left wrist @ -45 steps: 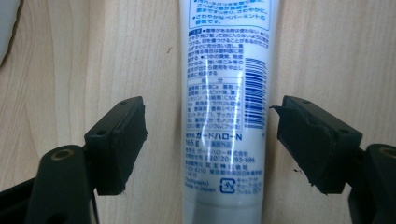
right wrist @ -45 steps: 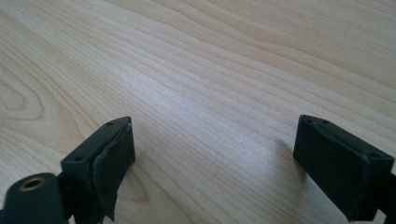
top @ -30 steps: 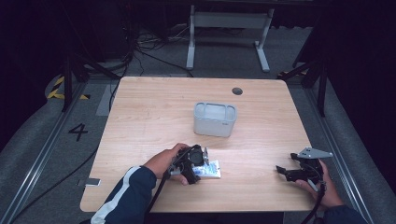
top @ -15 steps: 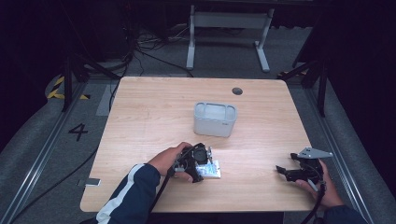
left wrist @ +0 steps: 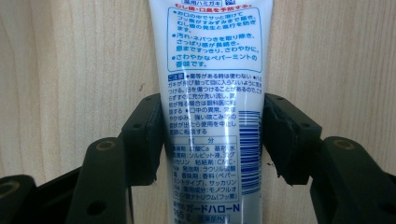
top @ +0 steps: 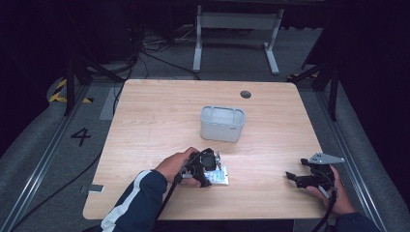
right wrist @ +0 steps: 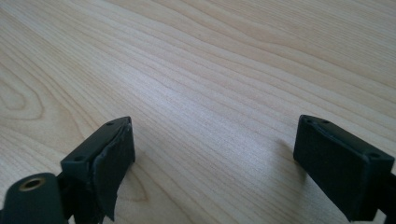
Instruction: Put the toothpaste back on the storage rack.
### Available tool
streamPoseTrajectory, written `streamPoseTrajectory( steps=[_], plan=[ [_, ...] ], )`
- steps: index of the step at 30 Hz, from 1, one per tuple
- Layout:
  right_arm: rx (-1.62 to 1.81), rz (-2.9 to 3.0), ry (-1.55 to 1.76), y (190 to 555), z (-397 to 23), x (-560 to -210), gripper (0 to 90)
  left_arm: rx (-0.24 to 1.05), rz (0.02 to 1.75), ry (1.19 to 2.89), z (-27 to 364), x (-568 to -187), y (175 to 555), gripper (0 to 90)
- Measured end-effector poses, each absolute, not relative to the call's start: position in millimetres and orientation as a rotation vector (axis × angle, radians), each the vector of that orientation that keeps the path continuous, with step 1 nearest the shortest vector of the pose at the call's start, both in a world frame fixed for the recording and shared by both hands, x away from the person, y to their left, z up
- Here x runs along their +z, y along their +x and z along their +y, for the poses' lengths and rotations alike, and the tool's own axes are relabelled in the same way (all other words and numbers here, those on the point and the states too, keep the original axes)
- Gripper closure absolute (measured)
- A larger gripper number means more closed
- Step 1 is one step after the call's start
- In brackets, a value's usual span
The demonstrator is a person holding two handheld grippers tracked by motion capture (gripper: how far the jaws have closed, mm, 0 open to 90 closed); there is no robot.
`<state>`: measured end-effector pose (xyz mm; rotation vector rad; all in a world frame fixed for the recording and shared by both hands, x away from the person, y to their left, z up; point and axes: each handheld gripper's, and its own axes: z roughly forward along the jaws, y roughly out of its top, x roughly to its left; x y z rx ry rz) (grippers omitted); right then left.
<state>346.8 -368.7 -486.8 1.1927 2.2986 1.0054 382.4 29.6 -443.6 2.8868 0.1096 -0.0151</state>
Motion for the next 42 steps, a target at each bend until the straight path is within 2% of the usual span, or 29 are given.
streamPoseTrajectory(
  steps=[11,25,42],
  plan=[
    [1.005,2.299,1.192,346.8,-368.6,-486.8,12.7,-0.003,0.107,2.883,29.3,-443.7,380.7,46.3],
    [1.006,2.3,1.191,346.8,-368.7,-486.8,12.8,0.1,0.067,2.829,35.0,-437.4,380.0,58.1],
    [1.006,2.301,1.189,346.6,-368.8,-486.8,12.8,0.151,0.197,2.653,58.9,-419.6,385.2,61.0]
  ],
)
